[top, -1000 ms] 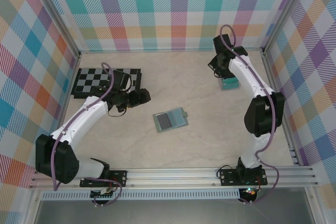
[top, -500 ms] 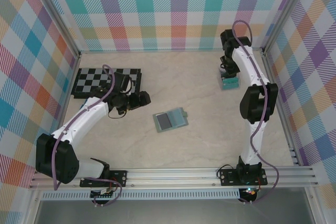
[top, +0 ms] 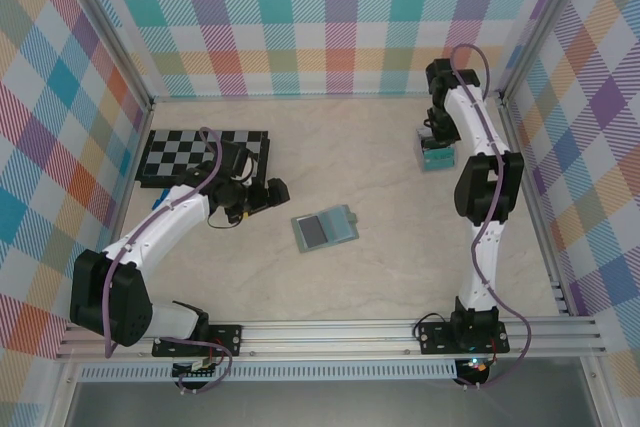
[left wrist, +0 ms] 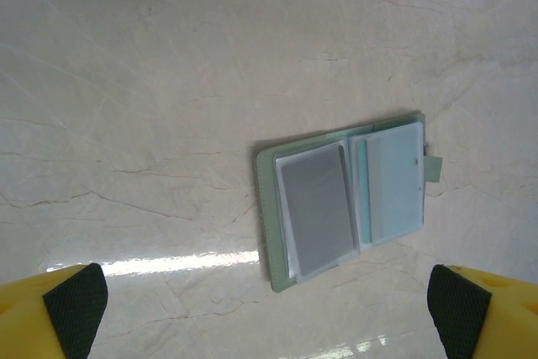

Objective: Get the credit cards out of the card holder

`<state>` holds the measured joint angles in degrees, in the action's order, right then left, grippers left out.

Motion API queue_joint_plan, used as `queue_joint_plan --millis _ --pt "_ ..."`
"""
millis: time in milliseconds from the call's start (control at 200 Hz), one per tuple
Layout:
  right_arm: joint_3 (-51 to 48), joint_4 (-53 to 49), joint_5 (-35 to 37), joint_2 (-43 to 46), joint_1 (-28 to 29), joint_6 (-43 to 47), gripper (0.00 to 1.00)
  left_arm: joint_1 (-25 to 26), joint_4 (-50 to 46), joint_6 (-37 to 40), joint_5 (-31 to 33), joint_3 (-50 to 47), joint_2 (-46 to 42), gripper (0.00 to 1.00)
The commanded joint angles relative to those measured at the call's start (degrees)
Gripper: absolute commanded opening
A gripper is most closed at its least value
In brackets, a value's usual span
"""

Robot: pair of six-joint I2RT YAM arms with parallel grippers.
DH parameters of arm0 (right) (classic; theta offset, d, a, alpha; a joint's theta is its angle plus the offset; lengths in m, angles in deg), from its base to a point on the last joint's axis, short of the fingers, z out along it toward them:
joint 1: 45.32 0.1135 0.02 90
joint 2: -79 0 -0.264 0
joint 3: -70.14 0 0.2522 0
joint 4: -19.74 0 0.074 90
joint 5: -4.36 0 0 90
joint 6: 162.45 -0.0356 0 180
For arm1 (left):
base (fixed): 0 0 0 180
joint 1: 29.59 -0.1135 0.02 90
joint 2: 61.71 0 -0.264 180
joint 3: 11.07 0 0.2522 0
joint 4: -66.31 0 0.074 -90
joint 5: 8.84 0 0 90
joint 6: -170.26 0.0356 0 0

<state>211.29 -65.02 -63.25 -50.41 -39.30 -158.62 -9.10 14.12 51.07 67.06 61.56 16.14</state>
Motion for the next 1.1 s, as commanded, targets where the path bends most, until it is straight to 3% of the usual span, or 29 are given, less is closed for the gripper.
queue_joint_plan --millis 0,585,1095 --pt "1.9 -1.1 -1.3 -1.0 -0.6 -1.8 0.0 0.1 0.8 -1.0 -1.4 -0.7 -0.2 1.0" --pt "2.7 3.2 -6.2 -3.9 -2.6 -0.6 0.0 0.1 1.1 -1.3 -2.1 -1.2 -0.1 1.0" --pt "4.9 2.0 -4.8 -5.9 -2.7 -1.3 0.0 0.1 0.8 -1.4 -2.1 -1.1 -0.1 1.0"
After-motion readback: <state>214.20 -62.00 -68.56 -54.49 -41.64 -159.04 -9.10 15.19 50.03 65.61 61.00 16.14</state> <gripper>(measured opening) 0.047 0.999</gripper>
